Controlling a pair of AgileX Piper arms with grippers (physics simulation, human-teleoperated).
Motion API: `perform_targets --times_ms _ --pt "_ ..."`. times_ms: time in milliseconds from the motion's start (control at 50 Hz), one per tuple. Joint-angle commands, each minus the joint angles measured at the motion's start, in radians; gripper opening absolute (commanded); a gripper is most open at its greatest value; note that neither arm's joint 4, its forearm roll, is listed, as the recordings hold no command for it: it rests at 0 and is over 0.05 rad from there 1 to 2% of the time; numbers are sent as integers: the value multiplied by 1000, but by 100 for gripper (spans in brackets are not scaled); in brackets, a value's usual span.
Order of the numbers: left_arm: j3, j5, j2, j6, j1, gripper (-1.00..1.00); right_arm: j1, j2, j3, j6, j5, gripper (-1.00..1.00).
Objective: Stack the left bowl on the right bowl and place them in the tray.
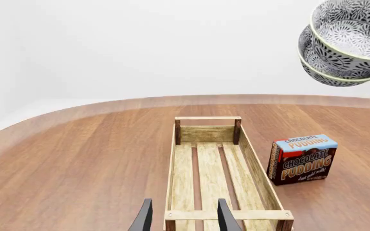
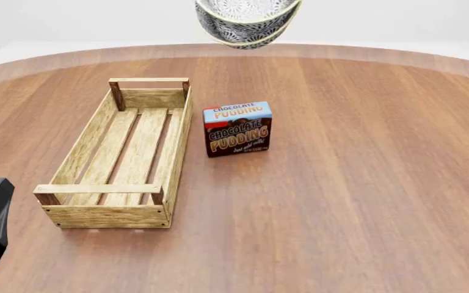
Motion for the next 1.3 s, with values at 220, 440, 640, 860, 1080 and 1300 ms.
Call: perform_targets --times_ms 220,440,640,860,1080,1300 --pt "0 0 0 0 0 100 98 135 -227 4 64 -100" --pt "0 0 0 0 0 100 141 196 -267 26 64 -100" --pt "0 0 0 0 0 100 197 230 -285 50 64 -100" --pt "0 0 0 0 0 100 249 250 -294 67 64 -100" --pt "0 0 0 0 0 100 284 271 -291 90 63 -100" --pt "0 0 0 0 0 100 316 288 -282 118 62 -100"
